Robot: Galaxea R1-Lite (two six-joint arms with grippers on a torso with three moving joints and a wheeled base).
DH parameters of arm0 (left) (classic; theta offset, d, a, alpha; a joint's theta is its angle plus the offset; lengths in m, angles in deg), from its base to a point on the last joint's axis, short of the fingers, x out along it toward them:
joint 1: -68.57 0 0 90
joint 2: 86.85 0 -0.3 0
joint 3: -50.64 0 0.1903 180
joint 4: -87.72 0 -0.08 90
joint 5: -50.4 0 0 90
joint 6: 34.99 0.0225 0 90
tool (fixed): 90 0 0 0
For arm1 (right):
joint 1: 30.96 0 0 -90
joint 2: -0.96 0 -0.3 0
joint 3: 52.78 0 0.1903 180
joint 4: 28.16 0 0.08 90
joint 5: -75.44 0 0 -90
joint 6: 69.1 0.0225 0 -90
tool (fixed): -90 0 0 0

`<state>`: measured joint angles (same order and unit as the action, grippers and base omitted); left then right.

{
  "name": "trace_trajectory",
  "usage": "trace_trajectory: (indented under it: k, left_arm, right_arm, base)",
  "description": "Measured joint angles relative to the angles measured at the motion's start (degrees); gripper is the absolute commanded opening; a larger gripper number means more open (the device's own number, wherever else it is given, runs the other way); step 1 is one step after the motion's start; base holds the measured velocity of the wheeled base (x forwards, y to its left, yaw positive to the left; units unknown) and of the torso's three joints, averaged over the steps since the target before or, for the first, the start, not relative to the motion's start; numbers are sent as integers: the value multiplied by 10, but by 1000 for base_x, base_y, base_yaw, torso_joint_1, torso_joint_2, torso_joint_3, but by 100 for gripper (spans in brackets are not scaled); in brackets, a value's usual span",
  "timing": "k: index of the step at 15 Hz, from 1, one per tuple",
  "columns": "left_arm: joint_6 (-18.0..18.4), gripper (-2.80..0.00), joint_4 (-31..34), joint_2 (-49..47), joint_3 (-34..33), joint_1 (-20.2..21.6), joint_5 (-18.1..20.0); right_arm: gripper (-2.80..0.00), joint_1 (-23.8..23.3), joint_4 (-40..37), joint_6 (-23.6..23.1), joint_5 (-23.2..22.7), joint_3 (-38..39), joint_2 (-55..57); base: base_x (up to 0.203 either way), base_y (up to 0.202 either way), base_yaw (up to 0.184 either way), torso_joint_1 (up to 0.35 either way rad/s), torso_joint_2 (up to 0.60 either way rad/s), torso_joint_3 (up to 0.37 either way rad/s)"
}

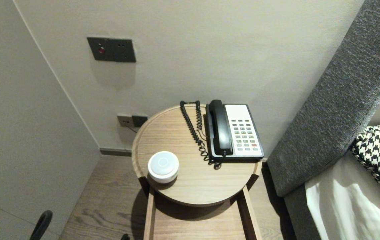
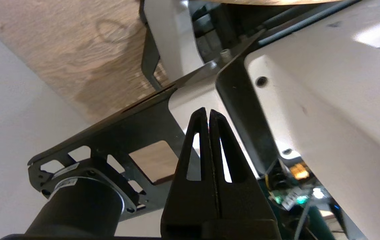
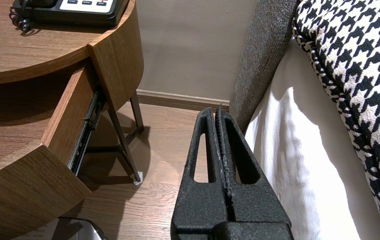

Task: Close the nightstand drawer

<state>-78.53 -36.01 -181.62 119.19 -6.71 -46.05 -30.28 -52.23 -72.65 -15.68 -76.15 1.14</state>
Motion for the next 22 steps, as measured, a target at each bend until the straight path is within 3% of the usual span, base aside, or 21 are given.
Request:
trace_trajectory:
  k: [6, 11, 15, 22]
  left_arm:
    - [1, -280, -55, -44, -6, 2, -6]
    - [2, -280, -106, -77, -6, 17, -47]
    - [12, -280, -116, -77, 6, 57, -47]
    - [62, -280, -111, -60, 53, 143, -64]
  right_arm:
    - [-280, 0, 0, 0, 0, 0, 0]
    - [-280, 0, 0, 0, 0, 0, 0]
    - [-280, 0, 0, 0, 0, 0, 0]
    - [-280, 0, 0, 0, 0, 0, 0]
  base:
    - [0, 0, 0, 0, 0, 0]
    - [0, 0, 0, 0, 0, 0]
    - [0, 0, 0, 0, 0, 0]
    - [0, 0, 0, 0, 0, 0]
